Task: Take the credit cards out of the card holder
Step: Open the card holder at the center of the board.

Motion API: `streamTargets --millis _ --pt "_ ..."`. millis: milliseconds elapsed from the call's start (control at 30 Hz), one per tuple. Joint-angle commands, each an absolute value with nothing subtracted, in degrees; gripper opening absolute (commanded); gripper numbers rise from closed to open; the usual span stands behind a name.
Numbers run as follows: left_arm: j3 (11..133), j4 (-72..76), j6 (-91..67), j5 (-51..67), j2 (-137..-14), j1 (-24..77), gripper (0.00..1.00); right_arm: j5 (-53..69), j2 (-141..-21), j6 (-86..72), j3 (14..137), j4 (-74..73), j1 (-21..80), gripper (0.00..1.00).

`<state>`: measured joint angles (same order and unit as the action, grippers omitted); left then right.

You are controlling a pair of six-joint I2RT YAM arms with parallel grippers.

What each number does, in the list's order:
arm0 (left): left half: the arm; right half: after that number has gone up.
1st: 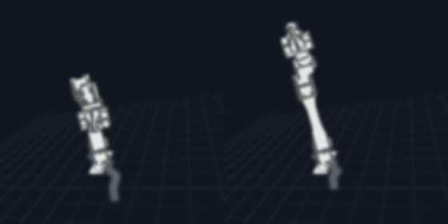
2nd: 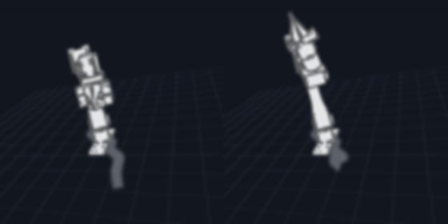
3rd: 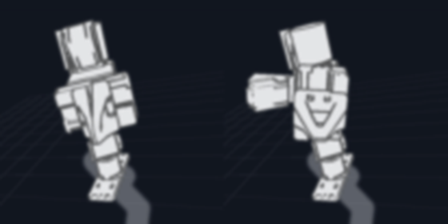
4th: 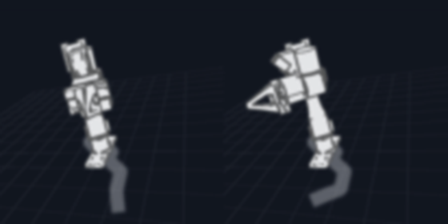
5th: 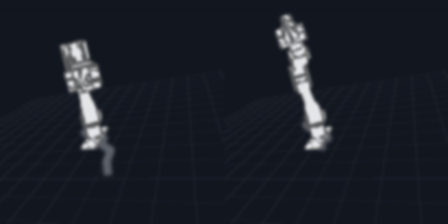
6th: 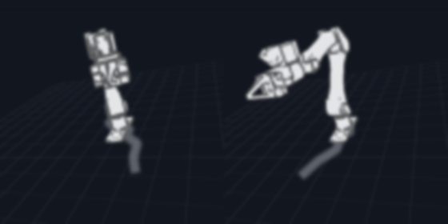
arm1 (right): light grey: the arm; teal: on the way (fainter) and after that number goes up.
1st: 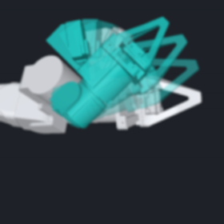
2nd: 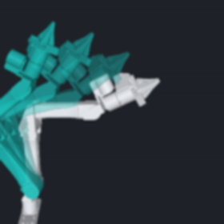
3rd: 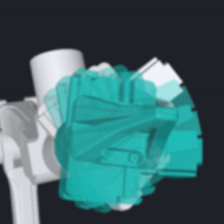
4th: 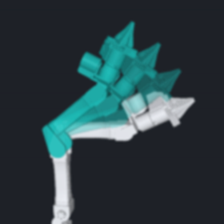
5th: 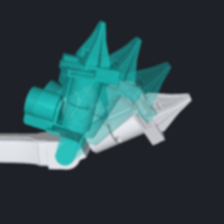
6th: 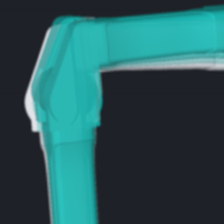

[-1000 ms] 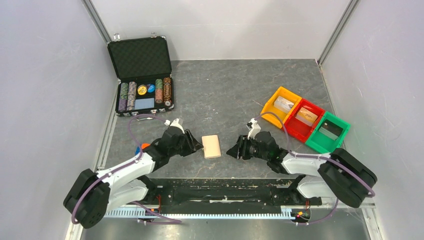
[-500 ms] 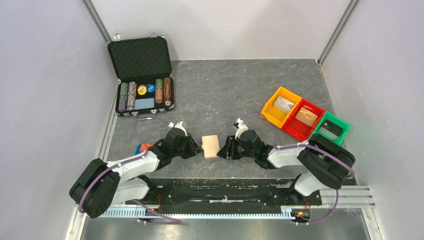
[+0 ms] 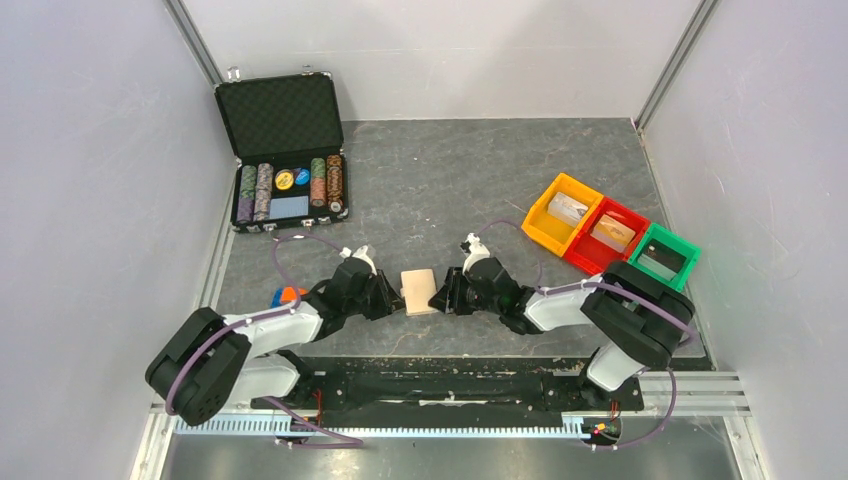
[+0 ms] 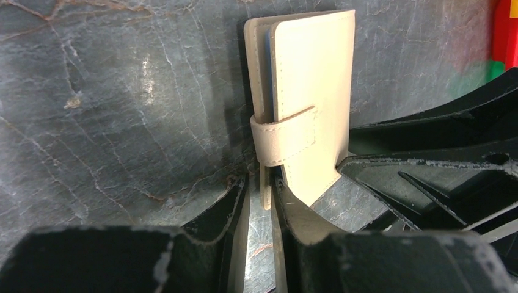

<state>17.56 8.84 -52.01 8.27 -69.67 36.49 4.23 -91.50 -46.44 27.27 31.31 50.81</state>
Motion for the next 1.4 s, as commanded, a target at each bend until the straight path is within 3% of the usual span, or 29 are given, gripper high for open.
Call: streamTargets --millis 0,233,267,567,1100,1367 --pt "16.66 11.94 -51.03 9.93 -70.5 36.74 0.25 0.68 -93.86 -48.02 27.8 31.0 51.06 0.35" --pt "16.84 10.09 -52.55 9.75 -67.45 36.74 0.27 1.23 -92.63 -48.4 24.32 36.14 50.98 0.01" --pt "17.2 8.82 -52.64 9.47 -66.67 36.74 0.3 1.38 -92.03 -47.92 23.89 36.6 51.02 0.0" --pt "24.09 -2.65 -49.59 9.11 -60.89 36.74 0.51 0.92 -82.57 -41.16 22.12 31.95 51.14 0.0" --pt "34.94 -5.81 -46.99 12.15 -68.71 38.67 0.6 -11.59 -69.98 -35.41 21.63 22.33 56.44 0.0" --pt "36.38 -2.03 -47.64 13.41 -75.01 40.58 0.58 -11.88 -68.05 -35.33 20.43 23.98 56.87 0.0"
